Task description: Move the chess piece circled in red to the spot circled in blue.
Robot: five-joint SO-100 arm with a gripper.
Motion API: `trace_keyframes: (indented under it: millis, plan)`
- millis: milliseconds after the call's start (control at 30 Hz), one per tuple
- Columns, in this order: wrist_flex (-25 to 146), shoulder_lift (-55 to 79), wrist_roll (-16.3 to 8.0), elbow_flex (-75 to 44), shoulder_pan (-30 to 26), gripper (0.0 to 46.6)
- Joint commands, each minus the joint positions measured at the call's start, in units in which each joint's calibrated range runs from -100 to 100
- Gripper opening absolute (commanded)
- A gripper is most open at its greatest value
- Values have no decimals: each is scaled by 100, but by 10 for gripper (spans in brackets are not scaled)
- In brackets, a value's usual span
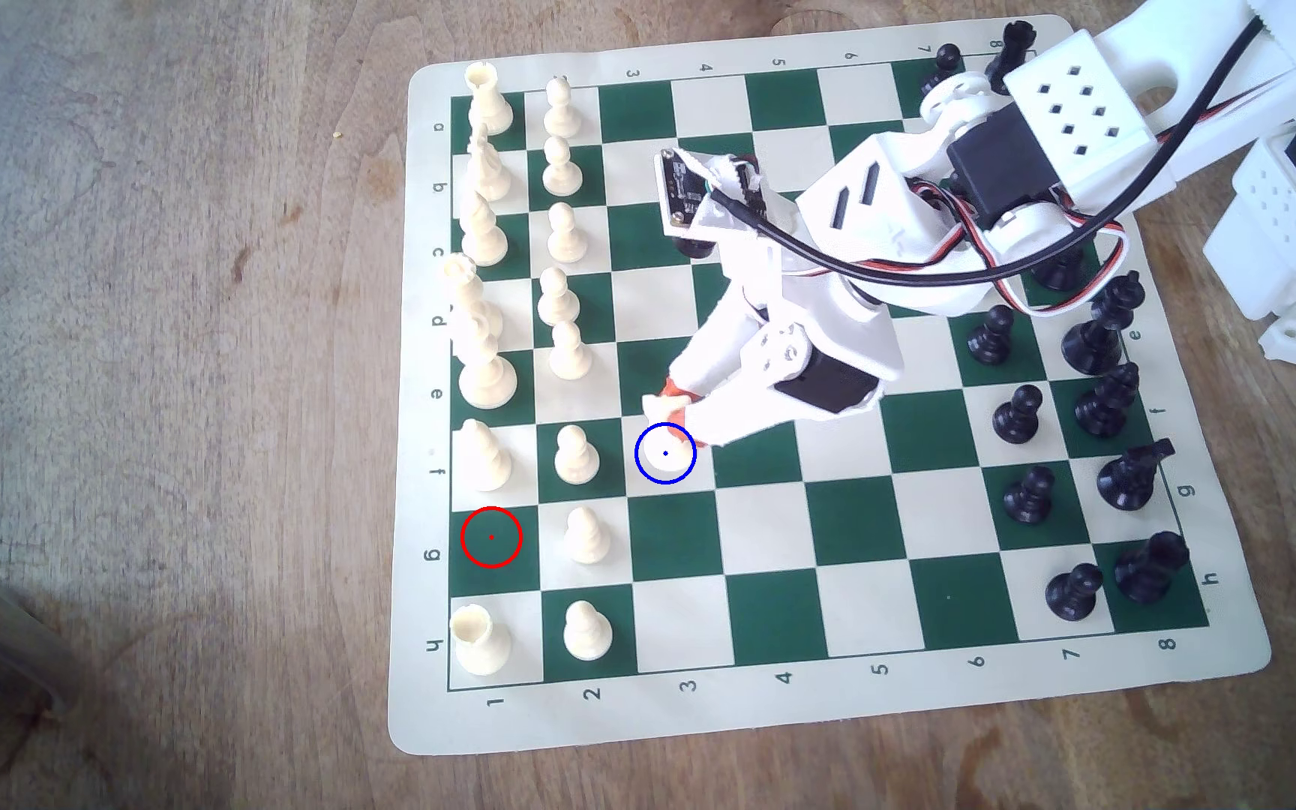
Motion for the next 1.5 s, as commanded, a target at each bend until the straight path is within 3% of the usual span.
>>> trace_keyframes:
  millis: [0, 833, 933, 1033, 1200, 1467]
  plan:
    - [-201, -3, 29, -67, -87, 2]
    - [-471, 404, 156, -194, 132, 5]
    - [-594, 438, 59, -212, 148, 109]
    - [-651, 447, -68, -194, 163, 181]
    - [-643, 362, -112, -175, 171, 215]
    - [184, -733, -112, 78, 226, 222]
